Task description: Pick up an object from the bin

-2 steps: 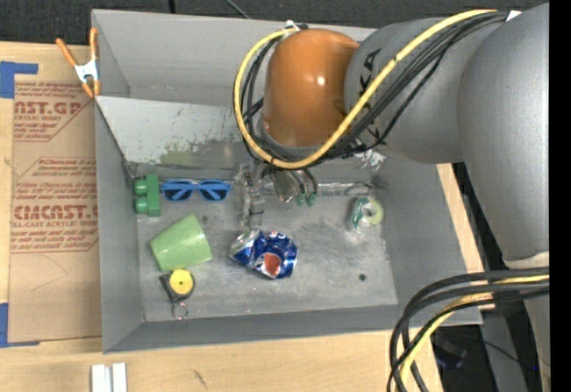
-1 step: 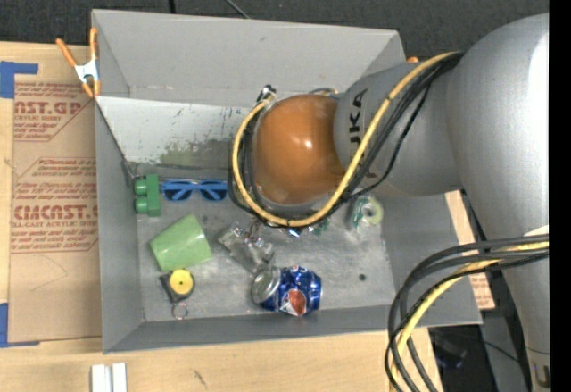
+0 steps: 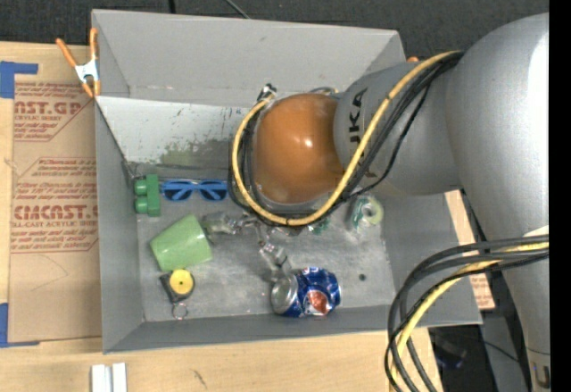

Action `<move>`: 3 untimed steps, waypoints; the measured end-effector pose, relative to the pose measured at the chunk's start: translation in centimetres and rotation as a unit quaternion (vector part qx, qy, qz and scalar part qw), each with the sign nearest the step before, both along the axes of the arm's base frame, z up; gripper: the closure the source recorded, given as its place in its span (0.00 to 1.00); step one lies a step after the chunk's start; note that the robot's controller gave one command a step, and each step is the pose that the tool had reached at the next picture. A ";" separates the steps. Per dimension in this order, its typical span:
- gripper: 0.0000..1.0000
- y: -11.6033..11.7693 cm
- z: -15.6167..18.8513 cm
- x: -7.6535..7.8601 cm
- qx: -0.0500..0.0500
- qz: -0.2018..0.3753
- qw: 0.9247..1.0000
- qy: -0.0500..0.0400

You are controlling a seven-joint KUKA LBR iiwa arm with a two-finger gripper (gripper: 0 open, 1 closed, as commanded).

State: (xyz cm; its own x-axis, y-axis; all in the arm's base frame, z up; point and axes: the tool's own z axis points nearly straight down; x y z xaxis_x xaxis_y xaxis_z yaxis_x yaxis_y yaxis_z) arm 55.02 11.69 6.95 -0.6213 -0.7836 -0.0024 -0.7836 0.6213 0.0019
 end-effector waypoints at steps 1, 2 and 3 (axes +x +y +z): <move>0.00 -3.5 0.1 4.2 -0.001 0.059 0.998 -0.003; 0.00 -4.0 3.5 -6.1 -0.001 0.107 0.994 0.000; 0.00 -6.0 0.4 -5.8 -0.002 0.106 0.994 -0.016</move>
Offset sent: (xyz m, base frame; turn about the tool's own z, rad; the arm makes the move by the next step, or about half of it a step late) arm 0.0407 -0.0335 0.0005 -0.1227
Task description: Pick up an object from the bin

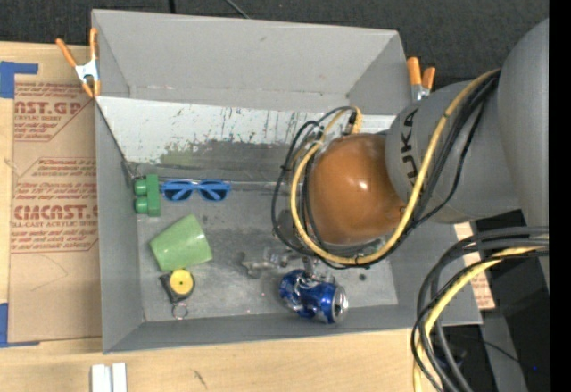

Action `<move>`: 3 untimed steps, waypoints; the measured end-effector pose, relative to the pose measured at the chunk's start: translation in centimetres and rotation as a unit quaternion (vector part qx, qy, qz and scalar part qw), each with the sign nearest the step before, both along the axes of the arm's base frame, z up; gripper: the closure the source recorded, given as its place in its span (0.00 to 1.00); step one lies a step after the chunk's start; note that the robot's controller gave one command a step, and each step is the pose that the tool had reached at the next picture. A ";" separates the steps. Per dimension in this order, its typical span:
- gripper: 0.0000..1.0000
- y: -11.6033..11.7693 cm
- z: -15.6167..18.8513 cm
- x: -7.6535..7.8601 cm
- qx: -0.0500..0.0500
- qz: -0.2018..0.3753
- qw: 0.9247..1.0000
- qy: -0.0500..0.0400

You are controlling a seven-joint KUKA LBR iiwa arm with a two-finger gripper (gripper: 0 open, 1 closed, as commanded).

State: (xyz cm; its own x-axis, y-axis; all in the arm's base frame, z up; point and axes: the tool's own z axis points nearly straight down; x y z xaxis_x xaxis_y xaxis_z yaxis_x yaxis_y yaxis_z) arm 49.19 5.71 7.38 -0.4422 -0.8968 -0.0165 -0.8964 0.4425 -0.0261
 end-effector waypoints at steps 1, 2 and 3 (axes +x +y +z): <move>1.00 0.2 0.1 -0.1 0.001 -0.002 1.000 0.002; 1.00 1.5 7.1 0.1 0.000 -0.022 1.000 0.012; 0.00 1.5 6.8 0.1 0.001 -0.022 1.000 0.012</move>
Offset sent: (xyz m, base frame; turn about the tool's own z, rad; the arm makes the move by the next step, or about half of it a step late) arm 0.0000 0.0000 0.0000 0.0000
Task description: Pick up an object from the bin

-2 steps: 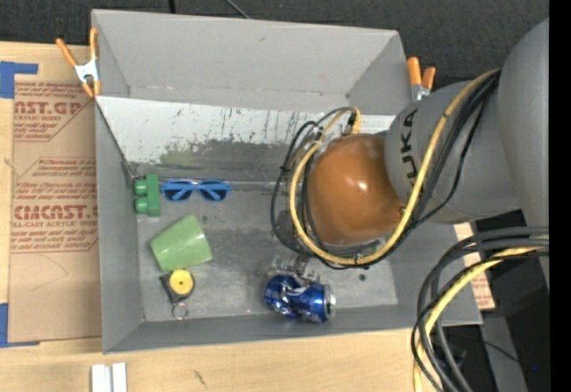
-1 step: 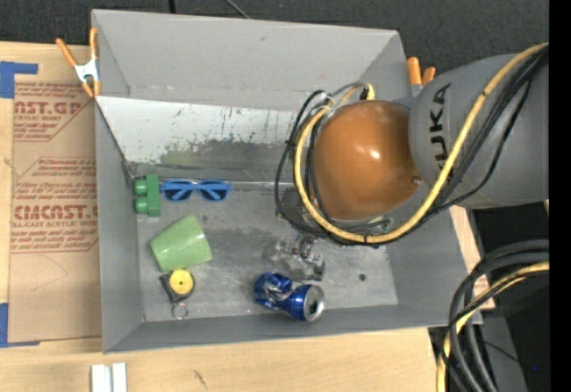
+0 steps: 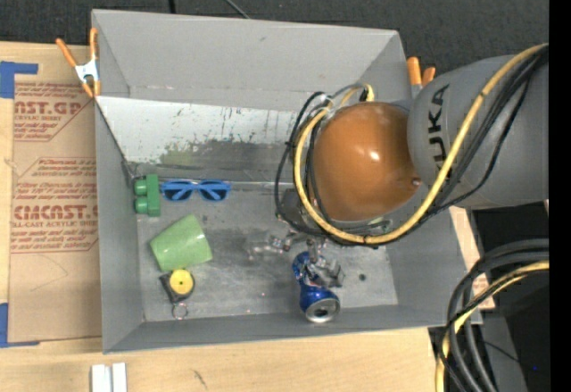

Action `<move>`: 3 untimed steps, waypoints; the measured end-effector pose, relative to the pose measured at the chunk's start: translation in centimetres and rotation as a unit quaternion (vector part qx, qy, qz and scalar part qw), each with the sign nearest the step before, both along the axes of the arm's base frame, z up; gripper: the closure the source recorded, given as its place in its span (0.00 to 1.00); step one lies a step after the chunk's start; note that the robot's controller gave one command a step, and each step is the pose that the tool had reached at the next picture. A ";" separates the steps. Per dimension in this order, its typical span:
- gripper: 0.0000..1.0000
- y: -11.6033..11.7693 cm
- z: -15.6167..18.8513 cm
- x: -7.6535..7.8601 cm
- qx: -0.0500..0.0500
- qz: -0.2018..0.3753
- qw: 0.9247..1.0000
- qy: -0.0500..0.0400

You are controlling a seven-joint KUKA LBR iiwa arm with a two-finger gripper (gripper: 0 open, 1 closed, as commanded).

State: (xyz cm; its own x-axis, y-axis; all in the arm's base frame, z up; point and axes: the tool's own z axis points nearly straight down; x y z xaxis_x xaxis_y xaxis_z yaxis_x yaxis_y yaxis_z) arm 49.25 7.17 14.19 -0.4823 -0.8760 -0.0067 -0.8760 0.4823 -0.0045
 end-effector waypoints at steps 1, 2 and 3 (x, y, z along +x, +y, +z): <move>0.00 -2.6 -5.2 0.7 -0.001 0.001 1.000 0.003; 1.00 -2.4 -5.0 0.6 -0.001 0.001 1.000 0.004; 1.00 0.4 9.3 3.7 0.000 -0.021 1.000 -0.002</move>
Offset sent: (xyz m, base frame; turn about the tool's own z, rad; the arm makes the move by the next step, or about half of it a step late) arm 0.0063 -0.0253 -0.0505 -0.0038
